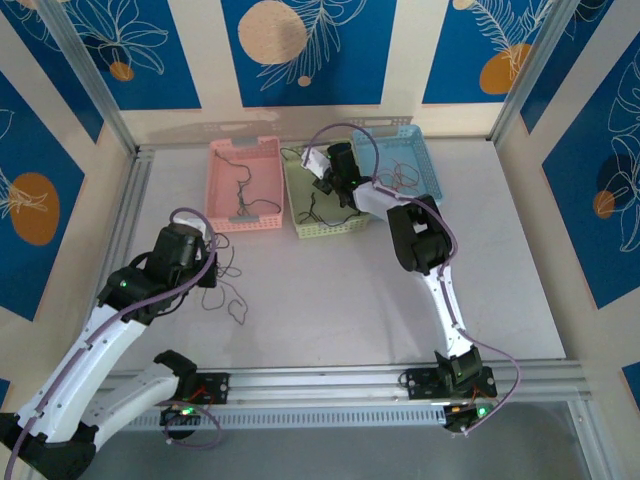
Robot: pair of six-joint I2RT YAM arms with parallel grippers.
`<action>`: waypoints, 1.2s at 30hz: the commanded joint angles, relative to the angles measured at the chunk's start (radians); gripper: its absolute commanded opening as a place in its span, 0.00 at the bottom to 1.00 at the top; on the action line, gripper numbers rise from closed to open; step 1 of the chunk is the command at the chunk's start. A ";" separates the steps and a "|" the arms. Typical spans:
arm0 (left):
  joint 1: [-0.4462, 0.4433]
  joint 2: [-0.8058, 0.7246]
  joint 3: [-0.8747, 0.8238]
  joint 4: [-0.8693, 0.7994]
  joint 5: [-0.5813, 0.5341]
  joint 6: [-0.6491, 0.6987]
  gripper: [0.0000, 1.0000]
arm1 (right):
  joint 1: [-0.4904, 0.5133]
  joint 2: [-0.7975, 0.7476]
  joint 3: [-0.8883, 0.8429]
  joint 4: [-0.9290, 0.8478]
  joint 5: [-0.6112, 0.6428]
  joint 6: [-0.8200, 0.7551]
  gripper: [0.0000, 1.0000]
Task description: Untangle the cables
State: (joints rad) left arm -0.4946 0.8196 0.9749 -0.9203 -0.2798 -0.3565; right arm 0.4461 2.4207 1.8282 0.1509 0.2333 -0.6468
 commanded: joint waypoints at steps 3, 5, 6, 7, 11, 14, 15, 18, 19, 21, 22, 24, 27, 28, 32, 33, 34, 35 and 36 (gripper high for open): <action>0.010 -0.003 -0.007 0.008 0.013 0.016 0.00 | 0.009 0.036 0.043 -0.022 0.083 -0.173 0.00; 0.010 -0.003 -0.008 0.008 0.013 0.016 0.00 | 0.011 0.053 0.063 -0.035 0.121 -0.197 0.00; 0.010 -0.004 -0.007 0.008 0.014 0.016 0.00 | 0.009 0.069 0.093 -0.055 0.152 -0.189 0.00; 0.010 -0.003 -0.007 0.008 0.014 0.015 0.00 | 0.008 0.081 0.119 -0.090 0.164 -0.182 0.00; 0.010 -0.002 -0.007 0.008 0.015 0.016 0.00 | 0.000 0.113 0.169 -0.131 0.199 -0.163 0.00; 0.009 -0.002 -0.008 0.009 0.015 0.016 0.00 | -0.006 0.122 0.177 -0.142 0.216 -0.142 0.00; 0.009 -0.002 -0.007 0.009 0.015 0.016 0.00 | -0.009 0.126 0.178 -0.150 0.217 -0.139 0.00; 0.008 -0.002 -0.007 0.009 0.017 0.016 0.00 | -0.017 0.145 0.202 -0.192 0.222 -0.124 0.00; 0.010 -0.001 -0.008 0.009 0.017 0.016 0.00 | -0.018 0.147 0.205 -0.198 0.223 -0.119 0.00; 0.009 -0.002 -0.008 0.009 0.017 0.016 0.00 | -0.020 0.150 0.205 -0.198 0.222 -0.110 0.00; 0.010 -0.002 -0.007 0.009 0.017 0.016 0.00 | -0.020 0.149 0.204 -0.196 0.223 -0.107 0.00; 0.008 -0.002 -0.008 0.009 0.016 0.016 0.00 | -0.019 0.147 0.210 -0.196 0.227 -0.094 0.00; 0.009 -0.002 -0.007 0.009 0.016 0.016 0.00 | -0.018 0.137 0.221 -0.203 0.230 -0.060 0.08; 0.009 -0.002 -0.007 0.009 0.017 0.016 0.00 | -0.017 0.127 0.223 -0.207 0.227 -0.051 0.14; 0.009 -0.001 -0.007 0.009 0.017 0.015 0.00 | -0.013 0.086 0.229 -0.228 0.211 0.003 0.35; 0.009 -0.002 -0.007 0.009 0.016 0.016 0.00 | -0.010 0.075 0.229 -0.232 0.208 0.012 0.39; 0.009 -0.003 -0.008 0.009 0.017 0.016 0.00 | -0.009 0.067 0.230 -0.238 0.208 0.021 0.42; 0.009 -0.004 -0.007 0.009 0.016 0.016 0.00 | -0.008 0.060 0.235 -0.246 0.205 0.033 0.45; 0.009 -0.005 -0.007 0.009 0.017 0.016 0.00 | -0.007 0.051 0.240 -0.259 0.203 0.047 0.47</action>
State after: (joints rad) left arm -0.4946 0.8204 0.9749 -0.9203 -0.2764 -0.3561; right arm 0.4324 2.5446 2.0296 -0.0536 0.4492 -0.6579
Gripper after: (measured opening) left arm 0.078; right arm 0.456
